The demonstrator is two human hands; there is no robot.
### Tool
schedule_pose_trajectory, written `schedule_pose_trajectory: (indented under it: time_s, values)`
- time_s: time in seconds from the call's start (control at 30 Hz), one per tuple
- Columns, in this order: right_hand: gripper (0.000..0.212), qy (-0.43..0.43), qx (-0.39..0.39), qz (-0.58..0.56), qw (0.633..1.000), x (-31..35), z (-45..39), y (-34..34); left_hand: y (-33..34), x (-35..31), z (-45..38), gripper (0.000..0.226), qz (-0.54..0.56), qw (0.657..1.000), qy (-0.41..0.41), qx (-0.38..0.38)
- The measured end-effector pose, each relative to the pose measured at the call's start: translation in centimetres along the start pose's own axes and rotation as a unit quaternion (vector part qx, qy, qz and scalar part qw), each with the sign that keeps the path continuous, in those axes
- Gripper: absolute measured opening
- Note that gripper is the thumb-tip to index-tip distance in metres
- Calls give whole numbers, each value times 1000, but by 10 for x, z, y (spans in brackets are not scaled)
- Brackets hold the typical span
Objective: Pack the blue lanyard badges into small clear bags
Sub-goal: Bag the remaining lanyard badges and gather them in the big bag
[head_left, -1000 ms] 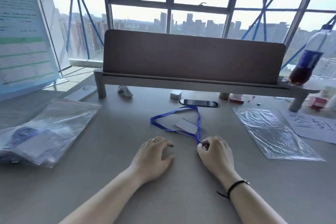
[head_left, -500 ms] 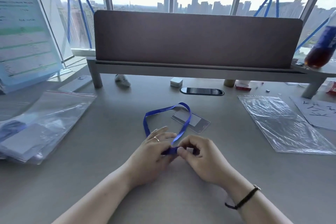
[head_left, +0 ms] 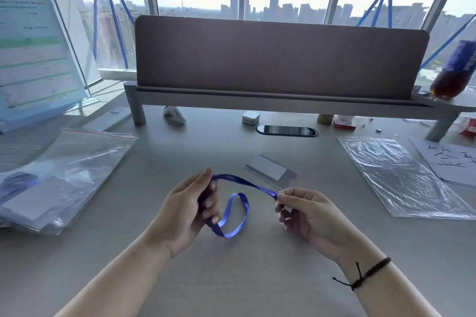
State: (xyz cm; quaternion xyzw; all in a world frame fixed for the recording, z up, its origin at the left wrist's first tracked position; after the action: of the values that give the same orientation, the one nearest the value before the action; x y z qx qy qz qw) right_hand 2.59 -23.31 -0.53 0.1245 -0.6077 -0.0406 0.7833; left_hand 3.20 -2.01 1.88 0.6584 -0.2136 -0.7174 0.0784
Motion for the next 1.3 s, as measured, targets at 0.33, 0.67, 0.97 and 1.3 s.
schedule_pose_trajectory:
  time_s: [0.33, 0.67, 0.97, 1.3]
  values:
    - [8, -73, 223, 192, 953, -7, 23, 78, 21, -24, 12, 41, 148, 986, 48, 56]
    - [34, 18, 355, 36, 934, -26, 35, 102, 34, -16, 16, 44, 251, 963, 34, 89]
    - [14, -27, 22, 239, 970, 4, 9, 6, -37, -15, -17, 29, -203, 976, 41, -73]
    - [14, -153, -87, 608, 774, 7, 8, 1, -51, -11, -23, 11, -635, 769, 79, 8]
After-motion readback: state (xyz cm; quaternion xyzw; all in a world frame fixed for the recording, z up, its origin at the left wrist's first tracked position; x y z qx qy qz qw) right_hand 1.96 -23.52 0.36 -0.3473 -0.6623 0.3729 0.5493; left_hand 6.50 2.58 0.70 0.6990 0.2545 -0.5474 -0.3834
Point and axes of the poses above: each hand's wrist, its own z-axis away from the middle knuckle, its own y-axis out of the palm, x = y × z, the point moved 7 cm from there along -z, towards the middle knuckle, and after that the axes turned 1 degree about y, right-handed, at the moved point
